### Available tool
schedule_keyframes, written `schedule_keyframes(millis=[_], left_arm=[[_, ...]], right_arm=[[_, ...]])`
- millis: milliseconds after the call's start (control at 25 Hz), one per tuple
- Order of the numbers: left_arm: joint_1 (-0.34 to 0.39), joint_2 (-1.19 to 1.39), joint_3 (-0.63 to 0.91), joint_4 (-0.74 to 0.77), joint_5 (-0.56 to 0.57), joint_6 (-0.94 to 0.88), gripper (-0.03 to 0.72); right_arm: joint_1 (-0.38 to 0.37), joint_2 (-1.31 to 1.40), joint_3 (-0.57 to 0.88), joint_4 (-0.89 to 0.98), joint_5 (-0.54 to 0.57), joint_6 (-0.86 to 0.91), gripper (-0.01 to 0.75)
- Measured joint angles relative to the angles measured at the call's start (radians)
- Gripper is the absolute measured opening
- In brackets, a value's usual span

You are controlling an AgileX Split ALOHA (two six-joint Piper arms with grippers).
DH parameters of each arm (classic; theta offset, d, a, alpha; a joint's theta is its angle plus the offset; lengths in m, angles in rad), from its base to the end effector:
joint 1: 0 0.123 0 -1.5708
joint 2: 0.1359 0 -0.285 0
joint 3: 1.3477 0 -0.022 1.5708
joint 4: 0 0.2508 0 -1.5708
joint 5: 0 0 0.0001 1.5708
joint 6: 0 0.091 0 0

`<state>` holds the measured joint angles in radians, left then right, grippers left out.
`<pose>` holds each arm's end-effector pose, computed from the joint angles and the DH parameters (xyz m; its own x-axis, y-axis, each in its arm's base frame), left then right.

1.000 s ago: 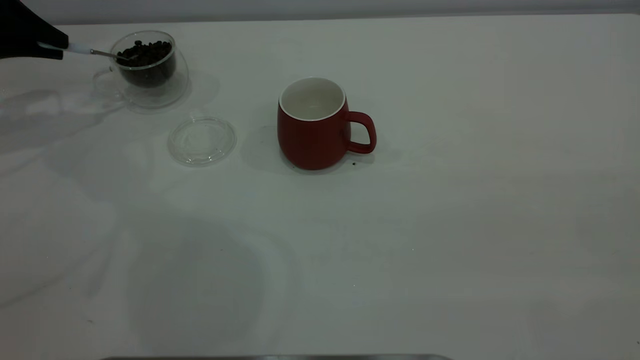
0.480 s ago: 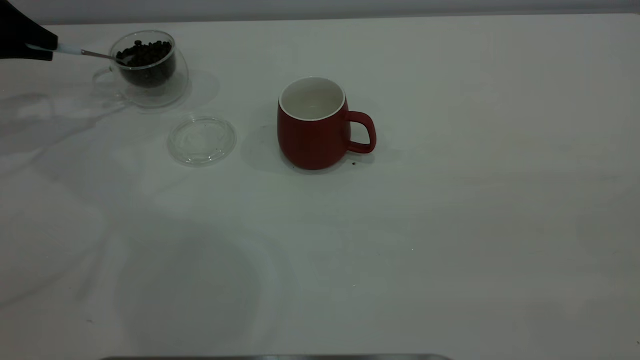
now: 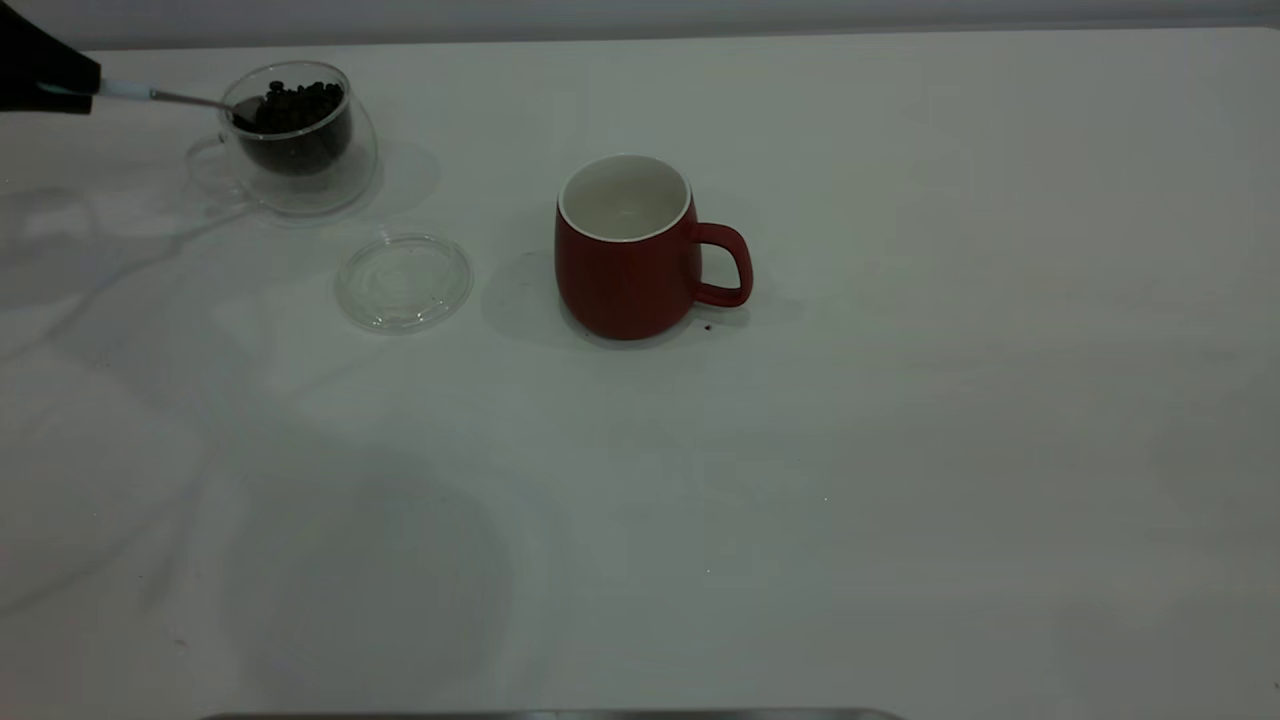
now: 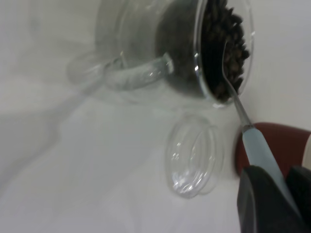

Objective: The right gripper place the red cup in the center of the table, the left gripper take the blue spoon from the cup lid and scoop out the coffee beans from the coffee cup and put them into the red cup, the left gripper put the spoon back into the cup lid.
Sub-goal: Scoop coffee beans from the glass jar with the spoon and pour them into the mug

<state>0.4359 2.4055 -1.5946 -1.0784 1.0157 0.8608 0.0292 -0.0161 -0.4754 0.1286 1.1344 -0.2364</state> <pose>0.4361 0.1279 0.0753 -0.8985 -0.3569 -0.2557 -0.0724 0.6947 -0.7156 -0.0084 0.0103 0.2651 -0.4928 -0.1940 -0.8482 -0.2206 0.9708 -0.0939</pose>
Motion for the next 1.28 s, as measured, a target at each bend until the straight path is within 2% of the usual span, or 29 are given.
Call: schedule_keyframes(millis=[240,840,1280], left_arm=[[0.0,0.0,0.0,-0.051,0.02,0.026,0.124],[0.0,0.0,0.0,-0.052,0.024,0.025,0.124],[0.02,0.0,0.0,-0.145,0.135,0.026,0.124]], right_arm=[[0.0,0.0,0.0,0.0,0.0,0.0,0.573],[0.0,0.0,0.0,0.0,0.0,0.0,0.573],[0.0,0.0,0.0,0.0,0.0,0.0,0.573]])
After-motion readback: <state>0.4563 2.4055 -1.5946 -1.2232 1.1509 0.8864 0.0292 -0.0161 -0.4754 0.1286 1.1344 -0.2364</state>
